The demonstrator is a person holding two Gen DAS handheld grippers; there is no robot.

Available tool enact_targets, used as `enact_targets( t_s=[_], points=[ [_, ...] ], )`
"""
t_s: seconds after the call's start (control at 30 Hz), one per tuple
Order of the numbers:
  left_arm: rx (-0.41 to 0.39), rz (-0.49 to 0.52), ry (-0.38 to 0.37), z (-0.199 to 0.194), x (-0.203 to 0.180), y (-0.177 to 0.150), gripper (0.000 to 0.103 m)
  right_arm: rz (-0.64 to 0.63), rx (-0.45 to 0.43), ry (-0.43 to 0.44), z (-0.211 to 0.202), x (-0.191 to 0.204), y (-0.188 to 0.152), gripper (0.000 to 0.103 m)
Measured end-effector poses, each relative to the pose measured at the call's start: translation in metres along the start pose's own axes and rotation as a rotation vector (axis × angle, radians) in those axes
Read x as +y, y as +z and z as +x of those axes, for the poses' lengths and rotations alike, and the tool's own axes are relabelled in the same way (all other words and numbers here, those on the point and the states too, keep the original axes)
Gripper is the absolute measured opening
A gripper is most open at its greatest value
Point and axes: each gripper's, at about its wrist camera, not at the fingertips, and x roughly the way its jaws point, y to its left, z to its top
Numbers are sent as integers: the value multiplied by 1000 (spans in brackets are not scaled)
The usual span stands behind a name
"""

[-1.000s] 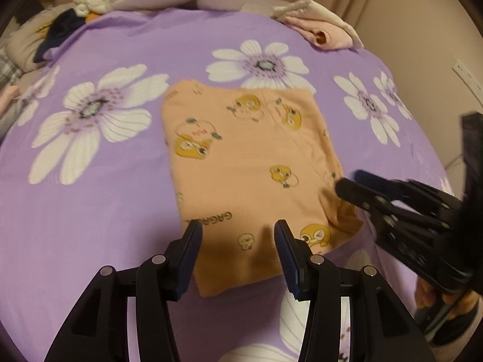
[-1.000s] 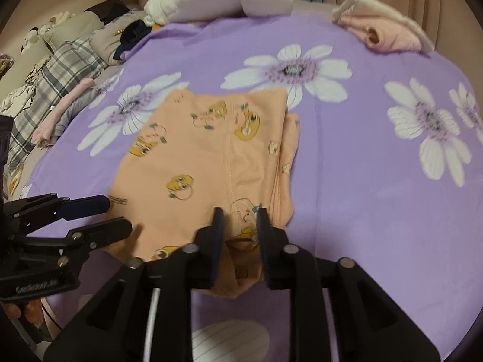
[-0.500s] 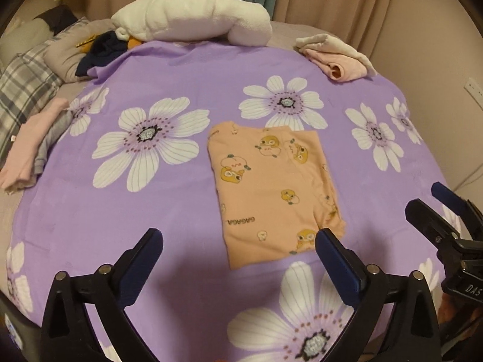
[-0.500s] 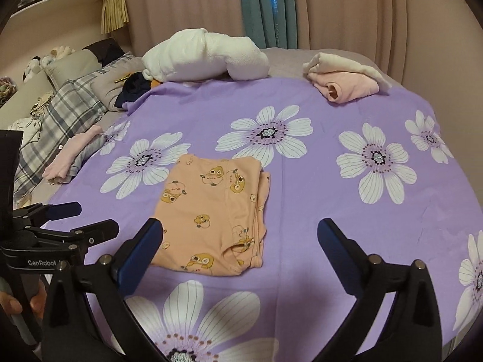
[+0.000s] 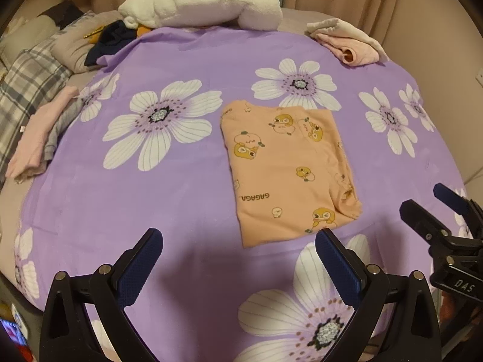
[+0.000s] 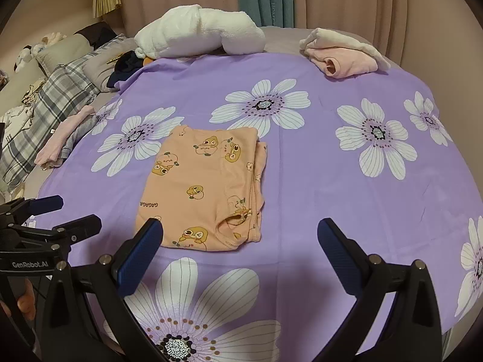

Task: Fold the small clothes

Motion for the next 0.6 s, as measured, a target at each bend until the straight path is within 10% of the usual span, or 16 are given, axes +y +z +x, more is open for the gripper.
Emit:
enact_targets(
  t_s=[0.6],
  points=[
    [-19,31,-1,-7,-9,2,100,0,-8,2,-5,1,2,103]
  ],
)
